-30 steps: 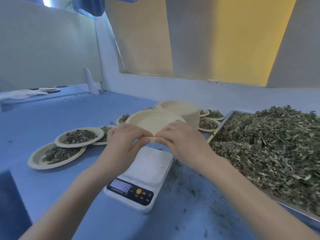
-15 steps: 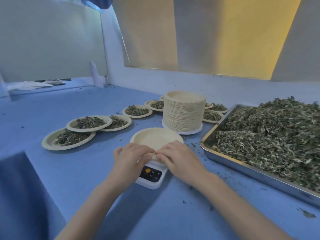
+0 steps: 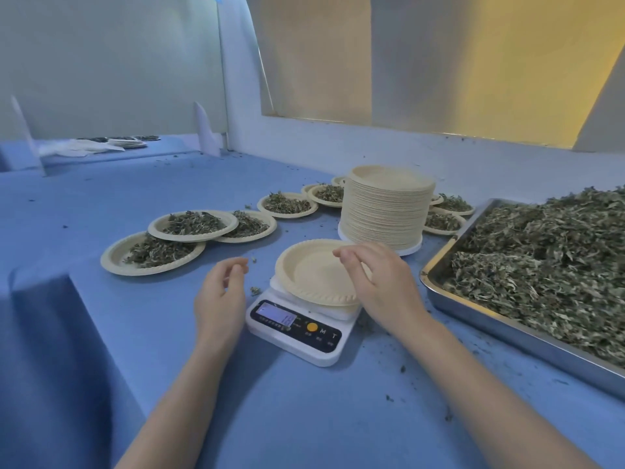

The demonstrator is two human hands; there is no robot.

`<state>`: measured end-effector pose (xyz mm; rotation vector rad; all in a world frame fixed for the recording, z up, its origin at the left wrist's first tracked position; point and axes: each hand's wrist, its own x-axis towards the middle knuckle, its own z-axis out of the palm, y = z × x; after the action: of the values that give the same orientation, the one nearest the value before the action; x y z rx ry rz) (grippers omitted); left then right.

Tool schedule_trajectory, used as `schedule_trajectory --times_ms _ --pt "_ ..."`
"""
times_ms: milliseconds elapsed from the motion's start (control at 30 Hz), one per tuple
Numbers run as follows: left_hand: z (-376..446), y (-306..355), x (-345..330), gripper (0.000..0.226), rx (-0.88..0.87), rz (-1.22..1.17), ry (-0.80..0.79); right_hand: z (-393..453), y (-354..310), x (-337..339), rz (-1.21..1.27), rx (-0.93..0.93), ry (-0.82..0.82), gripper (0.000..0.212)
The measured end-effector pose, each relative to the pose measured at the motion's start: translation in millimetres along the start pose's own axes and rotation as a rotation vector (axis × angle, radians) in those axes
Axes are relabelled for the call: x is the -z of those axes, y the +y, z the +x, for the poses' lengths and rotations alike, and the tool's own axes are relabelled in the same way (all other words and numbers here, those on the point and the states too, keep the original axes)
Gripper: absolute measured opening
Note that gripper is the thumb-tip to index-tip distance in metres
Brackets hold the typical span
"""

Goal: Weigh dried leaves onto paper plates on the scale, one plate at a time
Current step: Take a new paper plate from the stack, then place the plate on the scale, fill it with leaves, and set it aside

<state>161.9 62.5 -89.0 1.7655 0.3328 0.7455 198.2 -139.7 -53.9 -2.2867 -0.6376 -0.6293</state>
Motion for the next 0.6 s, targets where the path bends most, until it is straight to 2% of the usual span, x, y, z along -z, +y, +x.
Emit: schedule_trajectory --times_ms 200,433,500,600 --pt "-2 -7 3 0.02 0.03 0.05 -0.041 -8 6 -1 0.025 -0.054 0.083 0.026" --pt "-4 -6 3 0.022 0.016 0.069 -0.051 -12 8 2 0.019 -0.031 0.088 0.026" --pt "-7 -5 2 0.022 -0.066 0.143 -0.037 -13 8 2 0.029 -0.041 0.09 0.025" --pt "-17 8 -6 0.021 -0.387 0.3 0.019 -13 3 3 0.02 -0.051 0.067 0.025"
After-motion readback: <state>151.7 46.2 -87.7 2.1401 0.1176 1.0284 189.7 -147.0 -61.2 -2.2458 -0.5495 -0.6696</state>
